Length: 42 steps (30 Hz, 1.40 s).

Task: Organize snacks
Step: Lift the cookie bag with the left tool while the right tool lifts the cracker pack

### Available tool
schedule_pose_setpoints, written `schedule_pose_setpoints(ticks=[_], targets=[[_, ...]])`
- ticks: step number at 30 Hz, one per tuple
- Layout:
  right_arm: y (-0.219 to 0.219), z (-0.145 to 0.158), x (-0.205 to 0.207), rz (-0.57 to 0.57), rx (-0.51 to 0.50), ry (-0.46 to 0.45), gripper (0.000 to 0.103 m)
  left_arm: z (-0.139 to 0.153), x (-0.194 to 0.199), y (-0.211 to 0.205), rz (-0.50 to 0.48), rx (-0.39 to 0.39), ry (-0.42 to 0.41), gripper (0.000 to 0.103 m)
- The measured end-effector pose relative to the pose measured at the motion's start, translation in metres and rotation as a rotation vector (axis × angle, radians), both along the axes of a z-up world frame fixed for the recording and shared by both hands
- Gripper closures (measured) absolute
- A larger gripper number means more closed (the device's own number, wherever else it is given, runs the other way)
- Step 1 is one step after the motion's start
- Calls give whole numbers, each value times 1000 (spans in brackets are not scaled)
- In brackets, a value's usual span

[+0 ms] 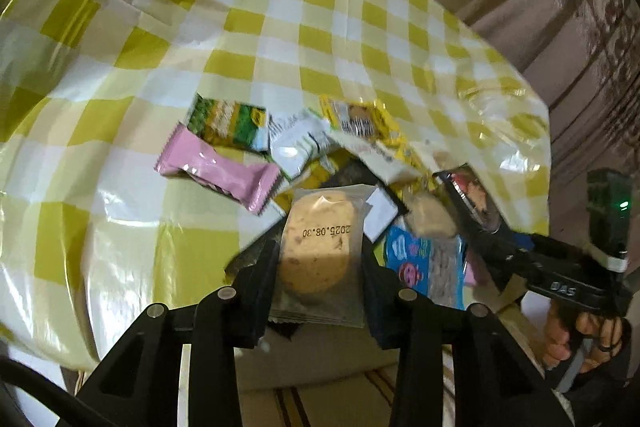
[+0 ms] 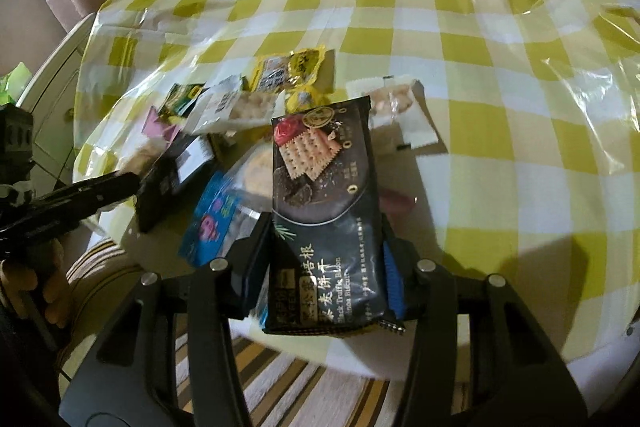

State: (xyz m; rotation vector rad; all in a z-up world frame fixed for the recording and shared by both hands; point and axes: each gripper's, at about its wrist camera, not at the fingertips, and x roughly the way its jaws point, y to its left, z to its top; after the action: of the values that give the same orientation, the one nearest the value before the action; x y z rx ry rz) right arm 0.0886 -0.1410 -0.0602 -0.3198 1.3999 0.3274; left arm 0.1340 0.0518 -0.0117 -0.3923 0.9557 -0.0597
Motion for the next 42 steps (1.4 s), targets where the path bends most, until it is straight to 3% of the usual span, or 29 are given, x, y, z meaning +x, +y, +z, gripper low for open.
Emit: schedule_pose_setpoints(ticks=[5,9,11,13,21,27,30,33,34,42], targets=[[-3,9,-17,0,-1,1,50,-10,3,-12,-32,18,67,62],[-7,15,-26,-11,4,-2,50,-11,2,-12,-30,16,71,61],[-8,17,-28,-13,6,0,50,-10,2,-13,-36,10,70,56],[-9,18,-29,-12,8,0,50,-10,2,-15,-54,-8,66,45],[-13,24,-33,-16,8,-15,50,-9,4,-31,-61,115,97,45],[-17,35,-40,-23,-11,-42,50,-8,-8,-43,-38,105,169,45],[-19,39,-41,-23,-12,-51,50,-14,-6,-51,-39,138,215,45],[-21,45,-45,-18,-17,-65,50,-20,-2,-52,-36,148,254,49],[-22,46,-46,-19,-19,-68,50,-21,-1,-53,-46,148,262,57],[-42,61,-52,-55,-15,-84,50,-17,-6,-60,-33,200,245,64]])
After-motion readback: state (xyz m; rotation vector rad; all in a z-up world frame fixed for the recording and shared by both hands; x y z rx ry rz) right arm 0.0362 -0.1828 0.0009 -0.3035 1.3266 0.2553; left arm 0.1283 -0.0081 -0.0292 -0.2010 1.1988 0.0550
